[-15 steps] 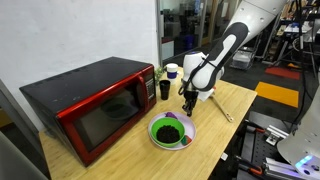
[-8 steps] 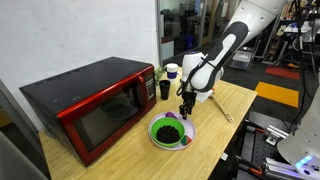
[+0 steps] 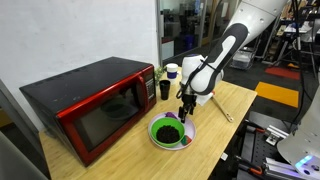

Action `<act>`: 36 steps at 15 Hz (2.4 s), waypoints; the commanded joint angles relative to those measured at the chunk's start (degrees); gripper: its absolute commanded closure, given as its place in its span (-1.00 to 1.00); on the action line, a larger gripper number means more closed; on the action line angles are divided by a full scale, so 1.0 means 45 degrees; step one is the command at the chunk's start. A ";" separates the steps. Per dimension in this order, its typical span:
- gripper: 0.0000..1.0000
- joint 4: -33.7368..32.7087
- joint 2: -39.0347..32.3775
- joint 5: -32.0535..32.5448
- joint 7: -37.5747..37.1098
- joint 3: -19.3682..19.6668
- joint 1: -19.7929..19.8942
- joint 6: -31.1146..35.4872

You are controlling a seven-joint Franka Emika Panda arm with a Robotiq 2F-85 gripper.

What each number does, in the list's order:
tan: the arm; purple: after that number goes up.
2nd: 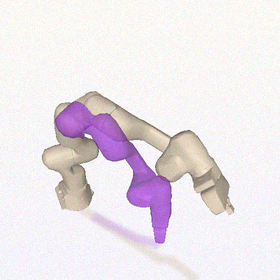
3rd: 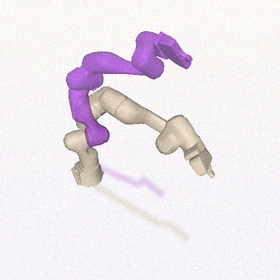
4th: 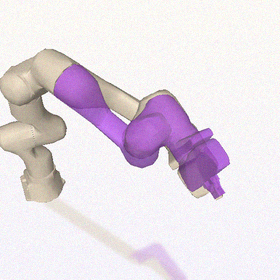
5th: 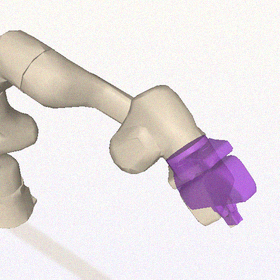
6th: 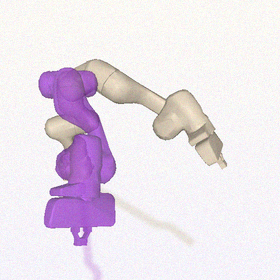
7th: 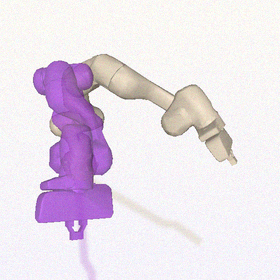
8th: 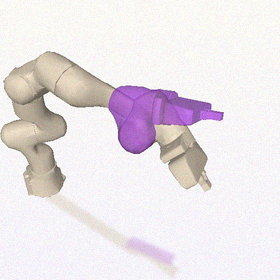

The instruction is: Move the green bowl and the white plate to the right on the table, then open the microwave door

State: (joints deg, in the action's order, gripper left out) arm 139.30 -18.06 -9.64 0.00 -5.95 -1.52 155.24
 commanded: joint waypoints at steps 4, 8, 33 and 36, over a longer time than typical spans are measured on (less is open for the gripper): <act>-0.95 0.0184 -0.0644 0.0003 -0.0526 0.0083 -0.0130 0.0603; -0.22 0.0245 -0.0762 0.0087 -0.0742 0.0125 -0.0183 0.0984; 0.97 0.0041 -0.0577 0.0238 0.3744 0.0640 0.2737 0.0592; 0.97 -0.0283 -0.0853 0.0222 0.4991 0.0743 0.3619 0.0493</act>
State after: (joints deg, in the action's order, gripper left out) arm 140.14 -19.26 -8.28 16.88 -2.53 11.03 158.75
